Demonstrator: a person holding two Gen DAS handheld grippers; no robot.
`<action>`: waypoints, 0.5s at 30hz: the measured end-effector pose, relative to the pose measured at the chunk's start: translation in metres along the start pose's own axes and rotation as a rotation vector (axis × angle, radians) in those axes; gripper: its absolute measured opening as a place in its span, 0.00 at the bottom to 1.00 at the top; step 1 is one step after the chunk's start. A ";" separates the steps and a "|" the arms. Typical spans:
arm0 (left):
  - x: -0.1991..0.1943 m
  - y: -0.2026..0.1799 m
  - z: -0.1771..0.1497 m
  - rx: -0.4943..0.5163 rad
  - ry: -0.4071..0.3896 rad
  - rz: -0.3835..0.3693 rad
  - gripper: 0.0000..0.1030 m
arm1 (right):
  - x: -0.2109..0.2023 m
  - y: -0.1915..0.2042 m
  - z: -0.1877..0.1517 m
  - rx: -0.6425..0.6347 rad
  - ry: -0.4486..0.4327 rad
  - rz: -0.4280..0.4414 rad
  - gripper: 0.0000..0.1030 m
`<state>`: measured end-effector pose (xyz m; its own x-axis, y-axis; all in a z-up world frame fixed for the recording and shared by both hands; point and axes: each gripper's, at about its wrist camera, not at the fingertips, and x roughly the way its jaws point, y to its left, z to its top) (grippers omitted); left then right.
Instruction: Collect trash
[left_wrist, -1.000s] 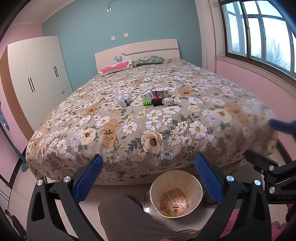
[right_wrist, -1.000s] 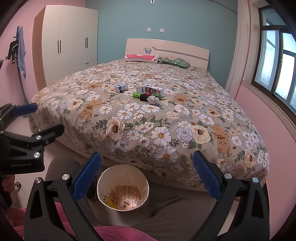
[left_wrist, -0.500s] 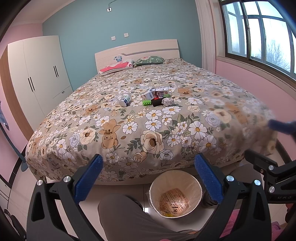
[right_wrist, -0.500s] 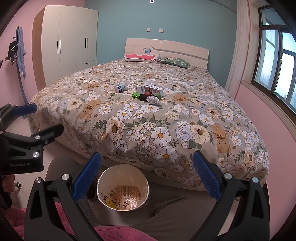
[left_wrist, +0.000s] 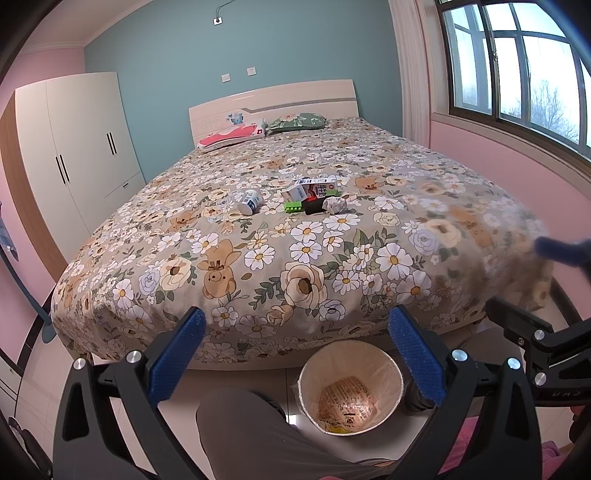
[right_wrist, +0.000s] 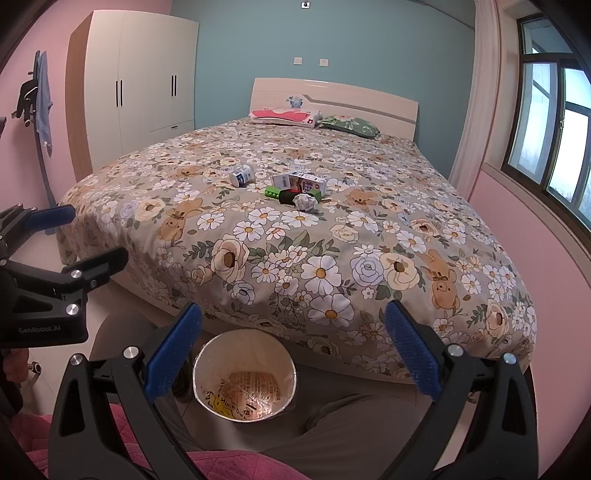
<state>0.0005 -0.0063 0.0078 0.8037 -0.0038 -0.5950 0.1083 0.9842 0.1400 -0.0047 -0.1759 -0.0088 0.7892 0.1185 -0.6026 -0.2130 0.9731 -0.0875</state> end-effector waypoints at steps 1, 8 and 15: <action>0.000 0.000 0.000 0.000 0.000 0.000 0.98 | 0.000 0.000 0.000 0.000 0.000 0.001 0.94; 0.000 -0.001 0.001 0.000 0.001 -0.001 0.98 | 0.000 0.002 0.001 -0.003 -0.001 -0.001 0.94; 0.000 0.000 0.001 -0.001 0.002 -0.002 0.98 | 0.000 0.003 0.003 -0.005 0.000 0.000 0.94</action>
<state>0.0011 -0.0070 0.0088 0.8026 -0.0052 -0.5964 0.1092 0.9843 0.1384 -0.0035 -0.1728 -0.0073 0.7892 0.1184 -0.6027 -0.2158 0.9721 -0.0917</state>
